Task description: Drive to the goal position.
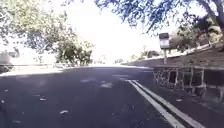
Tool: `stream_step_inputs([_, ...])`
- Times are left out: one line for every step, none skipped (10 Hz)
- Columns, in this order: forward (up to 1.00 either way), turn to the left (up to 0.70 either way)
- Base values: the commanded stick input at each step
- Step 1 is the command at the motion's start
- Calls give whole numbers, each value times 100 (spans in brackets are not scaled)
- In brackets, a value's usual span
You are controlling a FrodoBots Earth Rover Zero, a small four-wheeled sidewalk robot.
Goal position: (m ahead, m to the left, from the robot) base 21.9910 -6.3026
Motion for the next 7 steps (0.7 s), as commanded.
stream_step_inputs([100,0])
stream_step_inputs([100,0])
stream_step_inputs([100,0])
stream_step_inputs([100,0])
stream_step_inputs([100,0])
stream_step_inputs([100,0])
stream_step_inputs([100,0])
